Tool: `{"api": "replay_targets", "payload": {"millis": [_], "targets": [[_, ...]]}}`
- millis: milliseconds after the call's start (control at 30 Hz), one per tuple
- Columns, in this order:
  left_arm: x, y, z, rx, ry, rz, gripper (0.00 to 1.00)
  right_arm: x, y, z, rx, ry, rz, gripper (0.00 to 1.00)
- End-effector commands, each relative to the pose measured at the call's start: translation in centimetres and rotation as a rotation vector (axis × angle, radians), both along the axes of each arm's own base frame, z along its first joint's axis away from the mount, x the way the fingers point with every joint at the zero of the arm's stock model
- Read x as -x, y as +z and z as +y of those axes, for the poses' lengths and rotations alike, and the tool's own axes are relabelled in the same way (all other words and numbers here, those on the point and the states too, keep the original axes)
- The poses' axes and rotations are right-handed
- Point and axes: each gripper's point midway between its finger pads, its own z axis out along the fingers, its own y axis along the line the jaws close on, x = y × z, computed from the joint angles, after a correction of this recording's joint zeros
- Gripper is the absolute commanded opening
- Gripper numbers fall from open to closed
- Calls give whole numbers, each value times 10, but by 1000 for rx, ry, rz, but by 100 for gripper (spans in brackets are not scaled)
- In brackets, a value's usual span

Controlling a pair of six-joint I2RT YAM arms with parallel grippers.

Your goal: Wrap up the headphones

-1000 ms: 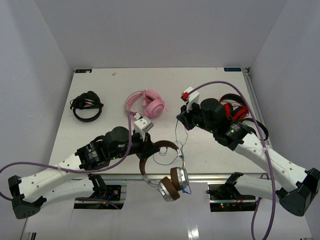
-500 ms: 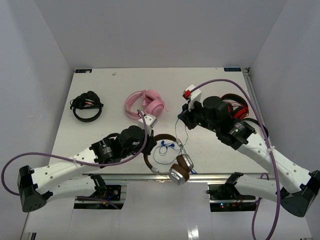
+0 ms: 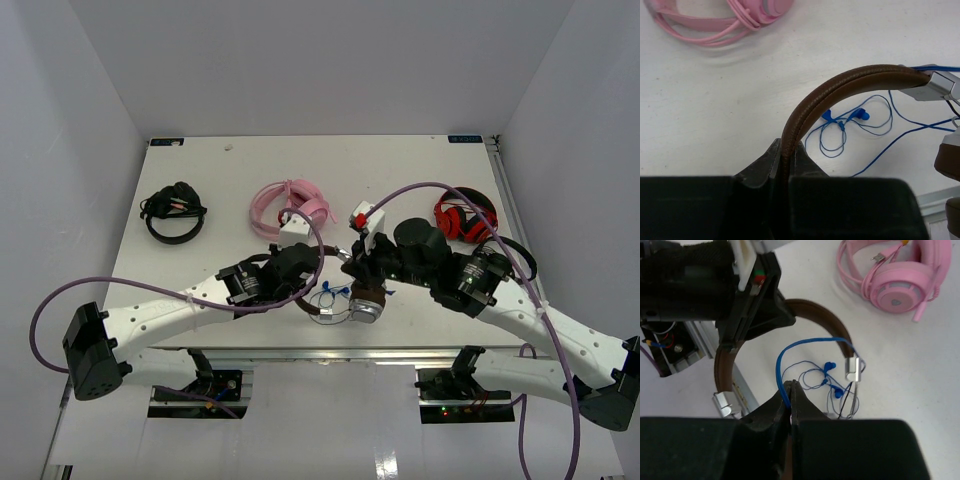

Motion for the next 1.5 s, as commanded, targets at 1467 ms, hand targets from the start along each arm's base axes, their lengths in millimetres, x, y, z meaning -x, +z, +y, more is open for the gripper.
{"api": "replay_targets", "payload": {"millis": [1467], "targets": [[1, 42, 40, -43, -45, -135, 0, -26, 1, -36, 107, -252, -63, 8]]}}
